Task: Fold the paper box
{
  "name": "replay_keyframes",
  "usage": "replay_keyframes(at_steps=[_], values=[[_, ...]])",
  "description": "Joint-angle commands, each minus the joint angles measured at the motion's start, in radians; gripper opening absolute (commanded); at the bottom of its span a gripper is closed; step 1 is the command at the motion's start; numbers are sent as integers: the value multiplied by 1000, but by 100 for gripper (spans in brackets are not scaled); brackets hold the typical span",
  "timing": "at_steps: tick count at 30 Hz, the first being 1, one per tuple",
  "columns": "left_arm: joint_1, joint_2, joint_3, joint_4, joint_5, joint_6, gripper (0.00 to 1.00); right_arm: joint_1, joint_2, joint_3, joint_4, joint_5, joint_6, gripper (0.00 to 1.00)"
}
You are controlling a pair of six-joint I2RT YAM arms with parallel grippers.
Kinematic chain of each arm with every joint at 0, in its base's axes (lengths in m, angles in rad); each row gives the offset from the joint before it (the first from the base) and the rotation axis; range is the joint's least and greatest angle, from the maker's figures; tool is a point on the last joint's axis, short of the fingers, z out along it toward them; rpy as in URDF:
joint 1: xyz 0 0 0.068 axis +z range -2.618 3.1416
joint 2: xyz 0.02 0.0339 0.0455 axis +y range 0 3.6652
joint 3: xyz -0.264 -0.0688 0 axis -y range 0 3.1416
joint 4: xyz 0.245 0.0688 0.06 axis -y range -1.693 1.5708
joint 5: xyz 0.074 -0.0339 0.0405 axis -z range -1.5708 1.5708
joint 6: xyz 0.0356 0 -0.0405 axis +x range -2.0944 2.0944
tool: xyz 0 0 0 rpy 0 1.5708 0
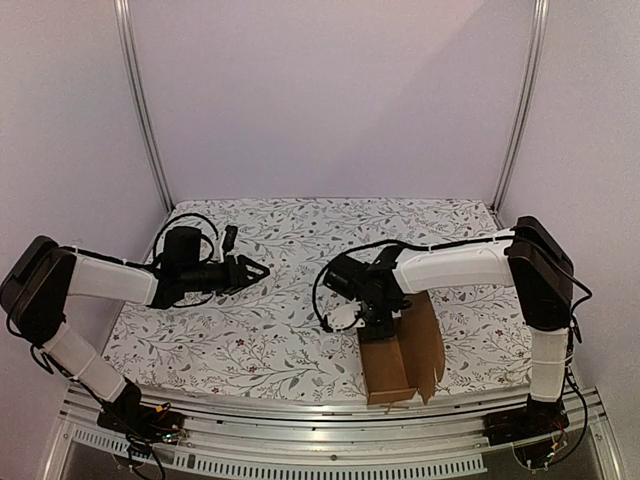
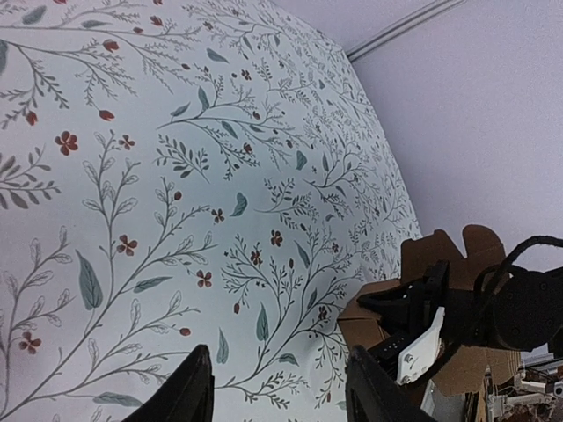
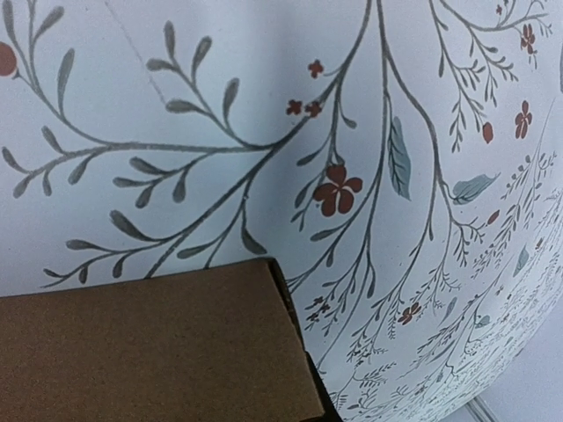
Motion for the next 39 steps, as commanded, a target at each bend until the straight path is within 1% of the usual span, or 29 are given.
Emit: replay_keyframes(at_steps=[1,3,5,7,12,18,21,26,33,39], values=[[0,-16,10,-34,-8,25,50,-2,38,-45,79,92,-46,2],[-1,-18,11,-41,-11,28,50,-2,26,-42,87,110,-52,2],[-1,-13,15,-41,-8,27,50,5,21,-70,147,185,-74,2],[-1,-7,17,-37,-3,22,50,9,21,-91,177,218,-119,4],[-1,-21,9,-43,-3,23,50,8,42,-49,90,130,-75,12],[-2,-26,12,-46,-4,28,50,-10,-4,8,-16,30,-48,18],[-4,-22,10,-37,-1,25,50,-29,-10,39,-65,0,-39,21],[-6,-21,2,-28,2,24,50,-50,-14,37,-80,-11,-41,27],[-7,-35,3,-32,-4,35,50,-56,23,26,-79,-41,-32,28],[-6,-29,5,-39,-7,39,50,-56,33,9,-32,-26,-27,18]])
